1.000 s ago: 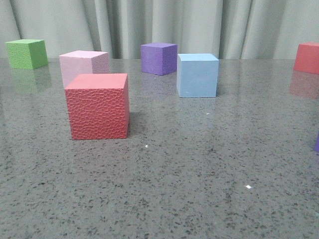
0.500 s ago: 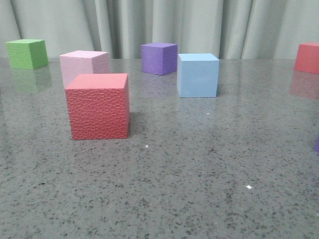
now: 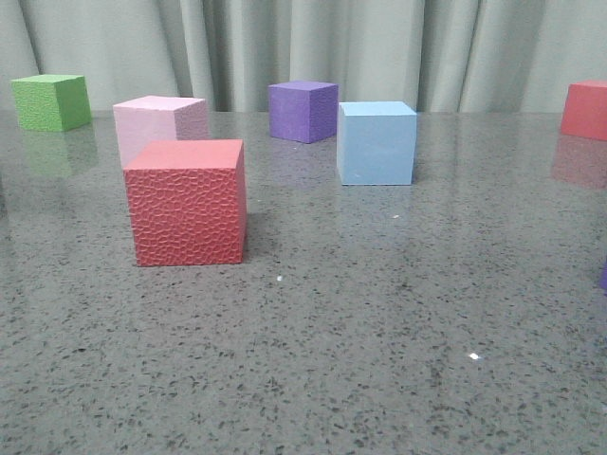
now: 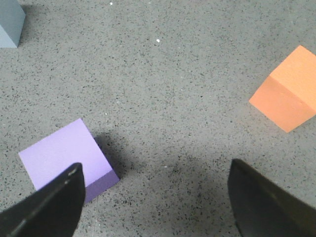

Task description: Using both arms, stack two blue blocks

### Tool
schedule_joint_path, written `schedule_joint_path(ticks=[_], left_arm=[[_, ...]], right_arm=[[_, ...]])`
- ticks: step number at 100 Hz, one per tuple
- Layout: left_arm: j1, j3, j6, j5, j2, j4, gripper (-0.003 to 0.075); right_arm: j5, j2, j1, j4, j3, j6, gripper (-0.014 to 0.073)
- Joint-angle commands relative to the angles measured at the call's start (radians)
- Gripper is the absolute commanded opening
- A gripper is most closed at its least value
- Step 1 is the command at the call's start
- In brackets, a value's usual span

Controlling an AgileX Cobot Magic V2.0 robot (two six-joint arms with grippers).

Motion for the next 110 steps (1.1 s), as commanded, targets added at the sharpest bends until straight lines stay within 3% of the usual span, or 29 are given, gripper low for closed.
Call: schedule_joint_path(ticks=[1,44,110], left_arm=[[0.001,-0.062,-0.037,-0.068,0.04,-0.014,0.0659],[0.001,-0.146,-0.141,-0.066,0.273,0.013,0.0658],[0.001,-0.15,-0.209,-0.041,0.303,0.083,0.0658]], right_arm=[[-0.055,-0.002,-0.005,-0.03,-0.022,-0.011,0.0592],[-0.055,-0.002,-0.005,-0.03,-0.022,-0.011,0.0592],[-0.062,-0.002,-0.005,-0.03,-0.022,-0.011,0.0592]])
